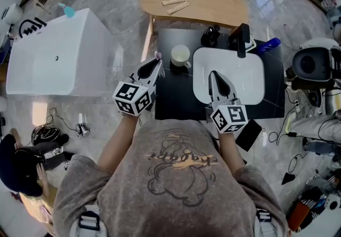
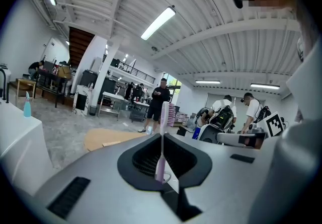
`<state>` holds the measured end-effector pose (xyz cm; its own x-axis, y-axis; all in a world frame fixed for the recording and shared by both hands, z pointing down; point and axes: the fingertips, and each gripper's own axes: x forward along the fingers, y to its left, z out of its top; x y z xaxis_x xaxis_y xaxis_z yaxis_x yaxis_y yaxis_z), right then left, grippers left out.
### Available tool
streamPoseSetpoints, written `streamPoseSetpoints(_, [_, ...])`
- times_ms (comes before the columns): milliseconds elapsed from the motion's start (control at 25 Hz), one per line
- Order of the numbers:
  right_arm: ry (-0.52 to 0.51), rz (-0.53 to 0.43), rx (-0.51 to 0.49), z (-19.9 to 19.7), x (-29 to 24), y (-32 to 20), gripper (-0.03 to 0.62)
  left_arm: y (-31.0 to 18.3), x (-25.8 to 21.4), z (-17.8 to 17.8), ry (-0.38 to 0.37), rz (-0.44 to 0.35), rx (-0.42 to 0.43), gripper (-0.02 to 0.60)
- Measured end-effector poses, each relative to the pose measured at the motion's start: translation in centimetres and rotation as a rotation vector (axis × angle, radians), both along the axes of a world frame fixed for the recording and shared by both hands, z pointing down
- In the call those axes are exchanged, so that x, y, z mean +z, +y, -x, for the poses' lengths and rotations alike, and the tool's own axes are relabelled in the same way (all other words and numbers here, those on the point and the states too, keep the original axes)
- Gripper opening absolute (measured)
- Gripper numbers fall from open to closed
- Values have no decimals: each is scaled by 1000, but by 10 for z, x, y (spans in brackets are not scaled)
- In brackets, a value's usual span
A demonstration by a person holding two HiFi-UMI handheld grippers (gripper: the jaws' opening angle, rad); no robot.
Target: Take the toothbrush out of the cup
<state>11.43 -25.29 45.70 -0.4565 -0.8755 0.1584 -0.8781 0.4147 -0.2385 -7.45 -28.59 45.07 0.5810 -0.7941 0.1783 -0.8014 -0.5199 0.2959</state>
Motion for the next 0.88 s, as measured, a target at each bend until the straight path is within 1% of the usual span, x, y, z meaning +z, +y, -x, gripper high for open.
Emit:
streamPoseSetpoints(280, [2, 11, 3, -1, 3, 0, 3, -1, 9, 6, 1, 25, -20, 32])
streamPoseSetpoints(880, [17, 13, -1, -3, 4, -1, 2, -5, 0, 6, 26, 17, -33, 32])
